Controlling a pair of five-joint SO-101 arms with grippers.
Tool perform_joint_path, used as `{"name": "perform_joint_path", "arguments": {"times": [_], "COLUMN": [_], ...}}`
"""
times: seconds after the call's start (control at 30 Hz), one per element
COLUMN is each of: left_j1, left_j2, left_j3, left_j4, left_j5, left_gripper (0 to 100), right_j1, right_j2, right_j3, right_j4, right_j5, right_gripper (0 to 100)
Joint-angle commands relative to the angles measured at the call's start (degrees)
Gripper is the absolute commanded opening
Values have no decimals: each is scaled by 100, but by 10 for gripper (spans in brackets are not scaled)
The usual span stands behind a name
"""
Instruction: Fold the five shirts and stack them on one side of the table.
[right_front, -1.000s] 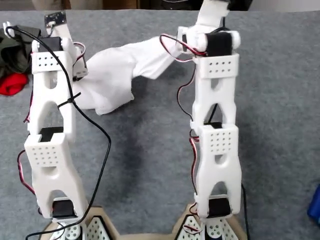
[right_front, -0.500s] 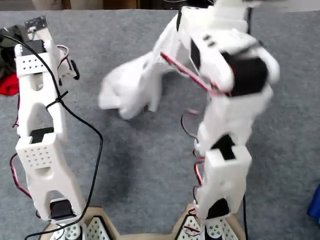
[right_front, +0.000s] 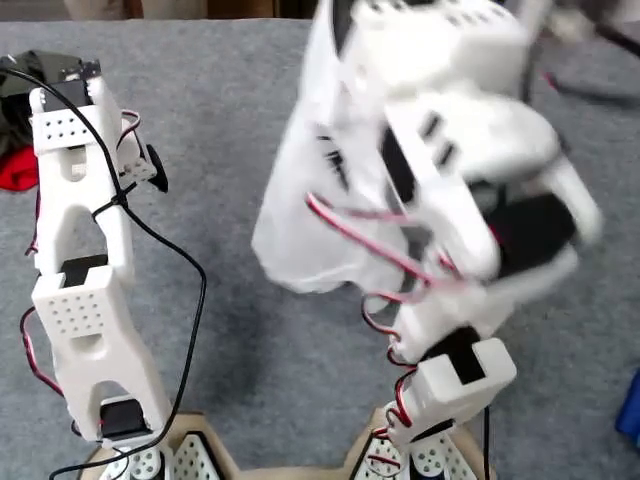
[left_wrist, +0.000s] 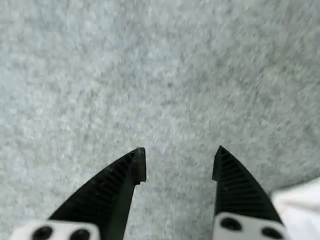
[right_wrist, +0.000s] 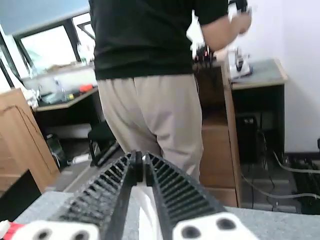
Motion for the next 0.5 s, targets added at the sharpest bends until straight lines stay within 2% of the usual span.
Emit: {"name": "perform_joint_path", "arguments": {"times": [0.0, 0.13, 0.33, 0.47], "left_j1": [211, 396, 738, 1266], "left_j2": [-154, -154, -312, -831], "left_j3": [97, 378, 905, 1363], "left_j4": [97, 97, 97, 97], "left_j5": [9, 9, 9, 9], "left_gripper": [226, 225, 225, 225], "right_j1": [-119, -136, 127, 488], "right_j2": [84, 127, 145, 444], "right_j3": [840, 1402, 2413, 3222], "right_j4": [-1196, -1934, -2075, -2382], "right_j5": [70, 70, 88, 299], "right_gripper": [5, 5, 5, 5]}}
